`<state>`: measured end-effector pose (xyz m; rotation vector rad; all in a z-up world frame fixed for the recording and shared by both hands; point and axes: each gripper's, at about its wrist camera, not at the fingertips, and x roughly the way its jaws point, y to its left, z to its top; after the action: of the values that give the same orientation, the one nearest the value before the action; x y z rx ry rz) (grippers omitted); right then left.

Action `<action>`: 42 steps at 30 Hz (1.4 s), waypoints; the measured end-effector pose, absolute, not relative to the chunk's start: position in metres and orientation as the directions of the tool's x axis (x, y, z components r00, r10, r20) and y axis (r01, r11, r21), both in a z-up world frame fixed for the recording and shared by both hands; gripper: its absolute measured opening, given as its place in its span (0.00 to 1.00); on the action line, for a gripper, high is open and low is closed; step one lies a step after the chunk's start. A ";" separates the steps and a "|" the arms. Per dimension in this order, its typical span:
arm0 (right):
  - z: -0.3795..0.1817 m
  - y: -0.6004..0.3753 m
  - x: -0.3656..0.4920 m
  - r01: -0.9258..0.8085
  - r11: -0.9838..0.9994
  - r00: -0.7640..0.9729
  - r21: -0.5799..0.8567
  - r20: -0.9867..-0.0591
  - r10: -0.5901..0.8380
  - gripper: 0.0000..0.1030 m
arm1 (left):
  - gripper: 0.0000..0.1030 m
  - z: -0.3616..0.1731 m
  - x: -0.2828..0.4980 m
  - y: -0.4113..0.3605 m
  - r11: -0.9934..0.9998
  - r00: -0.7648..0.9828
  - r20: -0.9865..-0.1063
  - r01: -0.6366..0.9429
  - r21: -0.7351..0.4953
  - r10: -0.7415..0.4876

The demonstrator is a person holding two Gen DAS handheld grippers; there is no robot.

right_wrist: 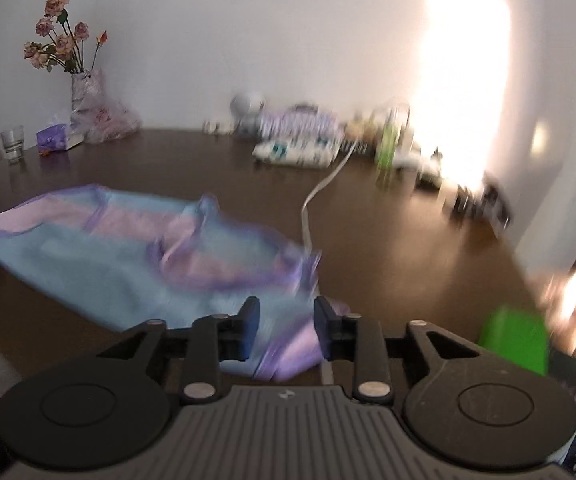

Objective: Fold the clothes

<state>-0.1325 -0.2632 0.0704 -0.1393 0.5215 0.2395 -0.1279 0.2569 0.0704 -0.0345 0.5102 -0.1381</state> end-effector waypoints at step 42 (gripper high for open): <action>0.088 -0.139 0.000 -0.804 0.525 0.573 -0.279 -0.597 0.561 0.04 | 0.05 0.069 0.025 0.155 0.785 0.642 -0.678 0.600 0.154 -0.358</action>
<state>0.0005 -0.1391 0.0884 -0.5740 0.4708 0.8535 0.0251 0.1552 0.0694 0.3869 0.6776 -0.5615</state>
